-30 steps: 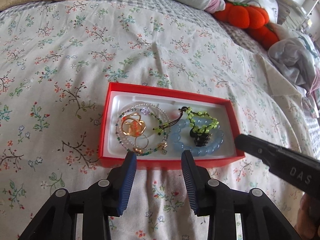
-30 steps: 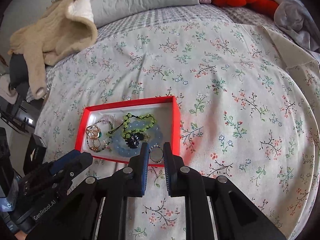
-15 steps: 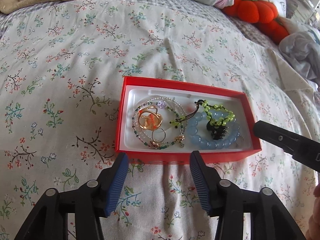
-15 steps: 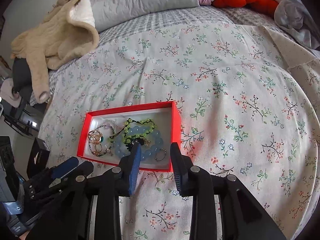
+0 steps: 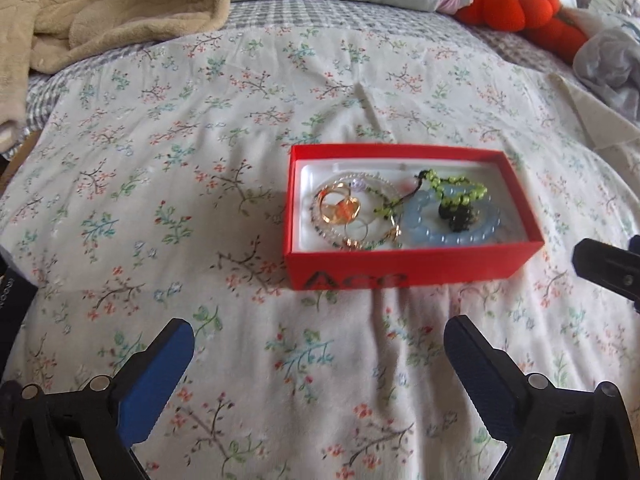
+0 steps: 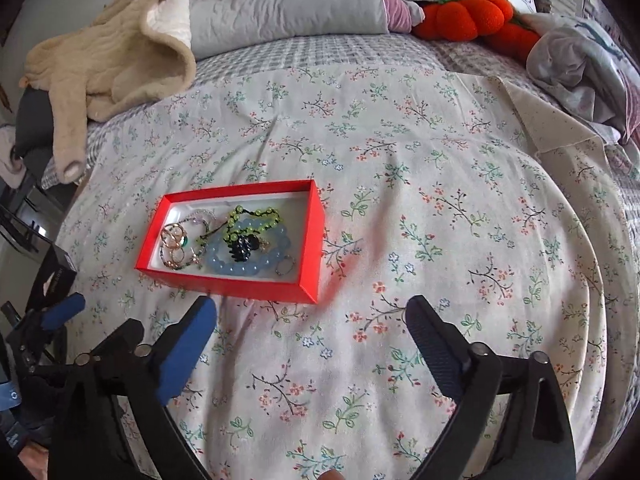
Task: Organize jewelry
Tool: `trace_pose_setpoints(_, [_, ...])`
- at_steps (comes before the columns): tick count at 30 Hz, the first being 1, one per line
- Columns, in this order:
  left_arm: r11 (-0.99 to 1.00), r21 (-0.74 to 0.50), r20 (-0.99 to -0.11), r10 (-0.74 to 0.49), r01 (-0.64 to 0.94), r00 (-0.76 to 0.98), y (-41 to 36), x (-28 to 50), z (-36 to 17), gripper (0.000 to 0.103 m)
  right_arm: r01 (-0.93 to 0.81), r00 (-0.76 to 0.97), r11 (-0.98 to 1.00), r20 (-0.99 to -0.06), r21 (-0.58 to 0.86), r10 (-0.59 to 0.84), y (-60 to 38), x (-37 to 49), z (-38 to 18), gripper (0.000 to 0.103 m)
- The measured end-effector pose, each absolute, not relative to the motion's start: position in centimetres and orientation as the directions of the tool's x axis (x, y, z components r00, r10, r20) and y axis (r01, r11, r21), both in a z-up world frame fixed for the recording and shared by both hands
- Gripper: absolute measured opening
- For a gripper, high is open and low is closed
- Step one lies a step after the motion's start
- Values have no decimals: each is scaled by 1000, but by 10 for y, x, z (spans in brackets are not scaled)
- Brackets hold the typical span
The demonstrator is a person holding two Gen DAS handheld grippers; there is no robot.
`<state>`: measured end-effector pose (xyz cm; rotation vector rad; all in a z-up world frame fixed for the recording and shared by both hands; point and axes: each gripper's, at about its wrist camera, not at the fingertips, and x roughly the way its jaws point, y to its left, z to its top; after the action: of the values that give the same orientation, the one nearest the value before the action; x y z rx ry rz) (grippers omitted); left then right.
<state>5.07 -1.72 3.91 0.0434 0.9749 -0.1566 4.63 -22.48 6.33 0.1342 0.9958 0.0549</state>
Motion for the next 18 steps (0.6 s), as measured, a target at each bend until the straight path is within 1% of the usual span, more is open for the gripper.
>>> trace_pose_setpoints(8, [994, -9, -823, -67, 105, 565, -5, 21, 28, 102, 44, 540, 993, -839, 105, 65, -226, 17, 51, 103])
trace_pose_setpoints(12, [994, -24, -837, -78, 105, 542, -2, 17, 20, 102, 26, 532, 997, -845, 72, 47, -216, 12, 44, 103])
trace_pose_setpoints(18, [995, -28, -836, -77, 99, 544, -1, 22, 19, 102, 27, 529, 998, -848, 55, 33, -209, 13, 43, 103])
